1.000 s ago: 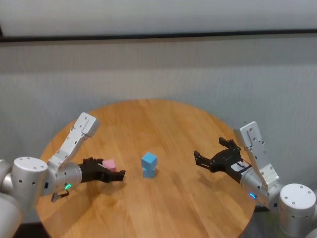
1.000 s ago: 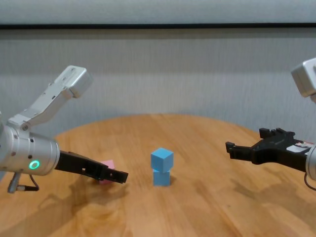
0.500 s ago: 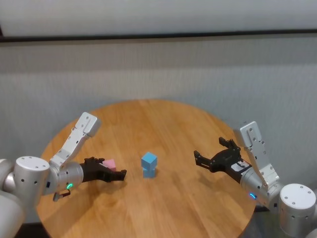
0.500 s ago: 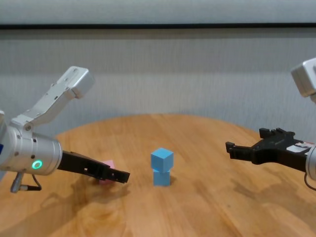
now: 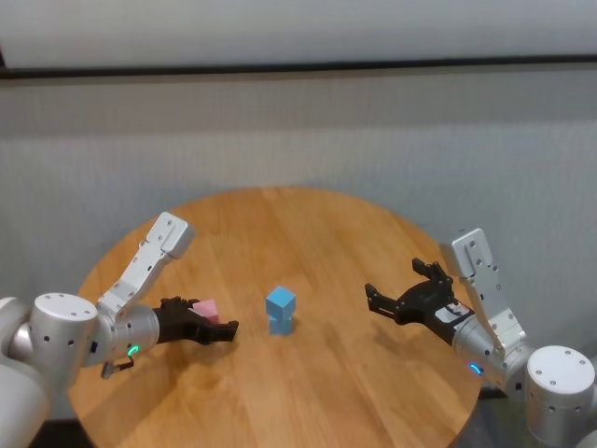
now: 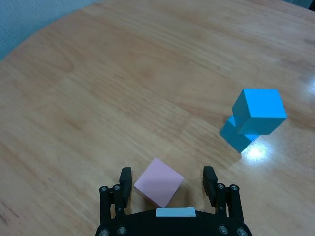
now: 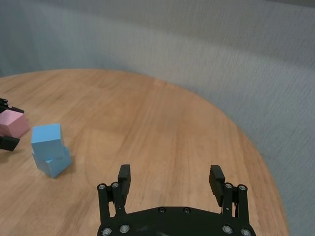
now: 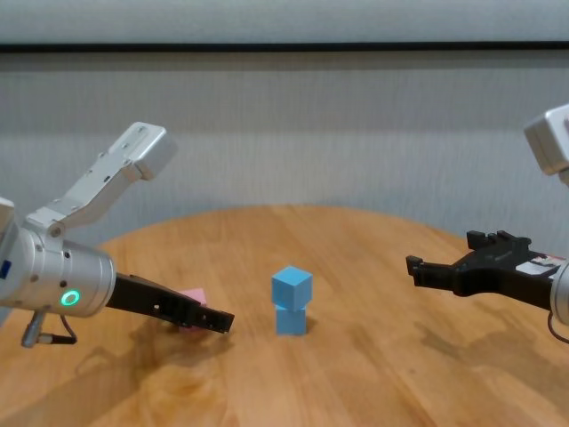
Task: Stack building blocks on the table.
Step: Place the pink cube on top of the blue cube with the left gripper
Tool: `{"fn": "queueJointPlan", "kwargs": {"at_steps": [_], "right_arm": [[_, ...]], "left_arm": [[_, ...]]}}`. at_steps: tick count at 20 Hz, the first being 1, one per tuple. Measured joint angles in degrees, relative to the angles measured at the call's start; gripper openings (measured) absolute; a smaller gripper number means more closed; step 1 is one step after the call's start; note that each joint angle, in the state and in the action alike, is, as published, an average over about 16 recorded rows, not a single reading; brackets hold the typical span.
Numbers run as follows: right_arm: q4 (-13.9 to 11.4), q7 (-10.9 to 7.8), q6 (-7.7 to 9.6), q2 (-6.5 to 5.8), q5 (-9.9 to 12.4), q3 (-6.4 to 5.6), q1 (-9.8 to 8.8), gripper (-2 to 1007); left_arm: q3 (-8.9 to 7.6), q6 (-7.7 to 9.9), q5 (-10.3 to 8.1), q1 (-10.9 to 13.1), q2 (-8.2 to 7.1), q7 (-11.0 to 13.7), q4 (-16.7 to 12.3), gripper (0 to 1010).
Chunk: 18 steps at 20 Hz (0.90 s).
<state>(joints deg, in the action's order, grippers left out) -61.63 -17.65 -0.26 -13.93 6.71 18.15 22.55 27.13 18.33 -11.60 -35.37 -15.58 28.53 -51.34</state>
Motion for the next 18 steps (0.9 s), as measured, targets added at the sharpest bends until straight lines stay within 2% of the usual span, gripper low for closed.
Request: {"fn": "queueJointPlan", "kwargs": {"at_steps": [12,18], "right_arm": [[0.0,0.00,0.00,0.00,0.0,0.00,0.00,1004],[0.0,0.00,0.00,0.00,0.0,0.00,0.00,1004]], "left_arm": [[-0.06,-0.01,0.74,0.1,0.11,0.1,-0.3,654],[-0.31,0.12,0.89,0.1,0.12,-0.1,-0.4,562]]}}
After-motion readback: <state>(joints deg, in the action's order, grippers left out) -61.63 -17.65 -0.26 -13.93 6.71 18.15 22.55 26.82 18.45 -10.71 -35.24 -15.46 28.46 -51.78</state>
